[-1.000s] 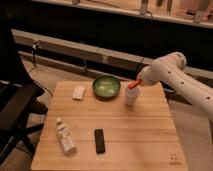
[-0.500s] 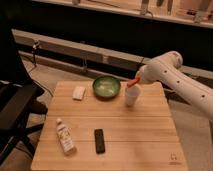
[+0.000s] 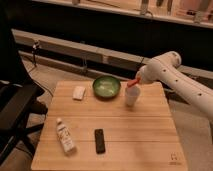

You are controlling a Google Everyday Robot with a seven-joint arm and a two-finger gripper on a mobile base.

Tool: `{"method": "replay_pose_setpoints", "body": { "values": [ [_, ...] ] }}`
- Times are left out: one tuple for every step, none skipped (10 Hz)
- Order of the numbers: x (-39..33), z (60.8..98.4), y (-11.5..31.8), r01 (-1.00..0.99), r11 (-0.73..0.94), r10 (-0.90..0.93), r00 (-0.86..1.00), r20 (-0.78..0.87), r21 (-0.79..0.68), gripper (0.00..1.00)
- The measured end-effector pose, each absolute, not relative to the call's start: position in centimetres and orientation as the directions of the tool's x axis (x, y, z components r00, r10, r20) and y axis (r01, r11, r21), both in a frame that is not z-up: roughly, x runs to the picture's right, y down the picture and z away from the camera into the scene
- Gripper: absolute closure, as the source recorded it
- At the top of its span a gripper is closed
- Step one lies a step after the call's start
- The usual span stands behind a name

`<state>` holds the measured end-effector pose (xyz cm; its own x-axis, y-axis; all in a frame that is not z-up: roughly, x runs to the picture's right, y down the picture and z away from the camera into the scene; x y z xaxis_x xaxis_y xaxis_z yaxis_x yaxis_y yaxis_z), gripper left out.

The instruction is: Place the pepper in the ceramic cup

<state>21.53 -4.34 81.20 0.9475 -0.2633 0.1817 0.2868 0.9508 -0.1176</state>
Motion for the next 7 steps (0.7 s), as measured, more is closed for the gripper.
{"method": "replay_pose_setpoints", "body": {
  "values": [
    [21.54,80.92,-4.39,0.288,0.951,-0.266,0.947,0.179,-0.114,0.34],
    [21.72,80.70,-4.52,0.285,0.952,-0.263,0.949,0.175,-0.112,0.41],
    [21.88,80.61,-4.56,0.283,0.953,-0.262,0.950,0.171,-0.112,0.51],
    [21.79,80.60,-4.70,0.281,0.953,-0.260,0.950,0.172,-0.111,0.61],
    [21.73,80.90,-4.64,0.279,0.954,-0.257,0.950,0.175,-0.114,0.73],
    [21.53,81.03,-4.67,0.282,0.953,-0.260,0.949,0.178,-0.113,0.83],
    [21.56,81.04,-4.64,0.283,0.952,-0.261,0.949,0.178,-0.112,0.89]
  ]
}}
